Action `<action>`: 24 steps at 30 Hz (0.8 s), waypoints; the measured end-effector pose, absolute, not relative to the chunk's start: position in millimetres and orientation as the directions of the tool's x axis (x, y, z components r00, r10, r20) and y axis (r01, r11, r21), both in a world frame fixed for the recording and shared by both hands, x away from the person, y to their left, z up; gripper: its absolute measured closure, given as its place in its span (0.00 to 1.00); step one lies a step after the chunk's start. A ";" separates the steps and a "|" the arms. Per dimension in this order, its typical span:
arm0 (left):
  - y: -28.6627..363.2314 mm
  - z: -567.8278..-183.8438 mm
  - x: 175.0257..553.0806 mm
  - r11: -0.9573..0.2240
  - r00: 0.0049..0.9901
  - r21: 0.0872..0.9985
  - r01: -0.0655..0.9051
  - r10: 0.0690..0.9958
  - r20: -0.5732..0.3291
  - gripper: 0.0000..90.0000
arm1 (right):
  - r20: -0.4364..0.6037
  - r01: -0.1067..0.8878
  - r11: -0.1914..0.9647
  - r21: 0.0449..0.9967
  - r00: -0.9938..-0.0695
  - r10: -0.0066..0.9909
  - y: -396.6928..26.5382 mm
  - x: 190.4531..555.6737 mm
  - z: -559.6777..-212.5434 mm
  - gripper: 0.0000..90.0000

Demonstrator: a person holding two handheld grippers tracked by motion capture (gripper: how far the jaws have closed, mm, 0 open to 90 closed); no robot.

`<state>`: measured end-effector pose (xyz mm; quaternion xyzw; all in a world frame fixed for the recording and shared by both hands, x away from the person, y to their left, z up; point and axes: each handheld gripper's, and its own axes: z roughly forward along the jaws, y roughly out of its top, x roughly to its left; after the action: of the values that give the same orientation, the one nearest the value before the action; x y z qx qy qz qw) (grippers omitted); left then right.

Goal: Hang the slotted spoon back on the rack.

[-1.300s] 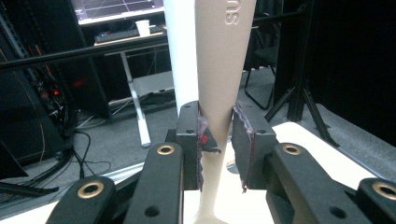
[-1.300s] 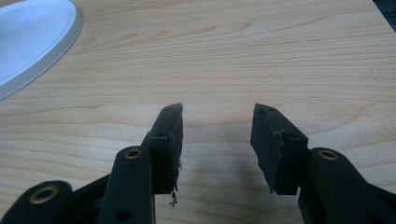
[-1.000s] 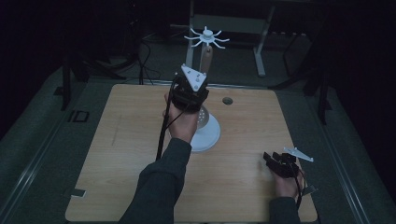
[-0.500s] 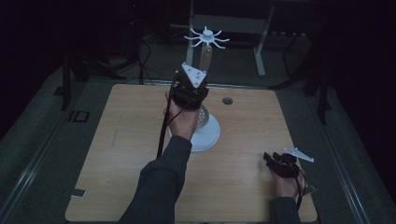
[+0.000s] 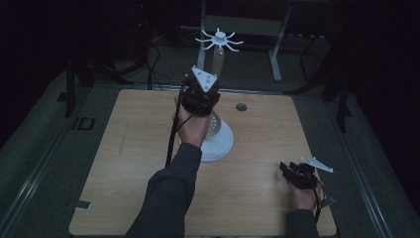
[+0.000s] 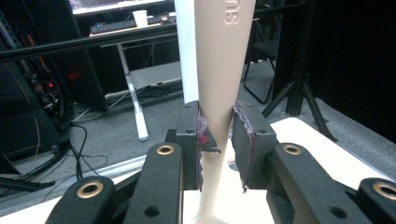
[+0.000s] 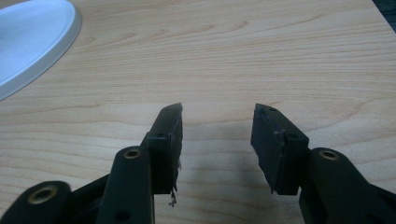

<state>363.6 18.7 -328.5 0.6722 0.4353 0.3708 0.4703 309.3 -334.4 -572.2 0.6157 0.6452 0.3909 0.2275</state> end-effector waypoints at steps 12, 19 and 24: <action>16.6 -330.7 360.0 -0.181 0.360 0.957 0.226 0.929 0.091 0.81 | 0.185 0.614 -0.063 0.787 -0.138 0.973 -335.0 309.1 -572.5 0.57; 19.9 -327.4 353.2 -0.171 0.375 0.962 0.212 0.923 0.081 0.78 | 0.189 0.614 -0.067 0.786 -0.135 0.973 -335.8 308.7 -572.5 0.57; 22.6 -325.9 347.7 -0.173 0.387 0.963 0.206 0.918 0.082 0.76 | 0.187 0.615 -0.065 0.786 -0.137 0.973 -335.5 308.7 -572.7 0.57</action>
<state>347.7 22.6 -325.9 0.6739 0.4171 0.3639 0.4893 308.7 -335.5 -572.7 0.6160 0.6445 0.3912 0.2285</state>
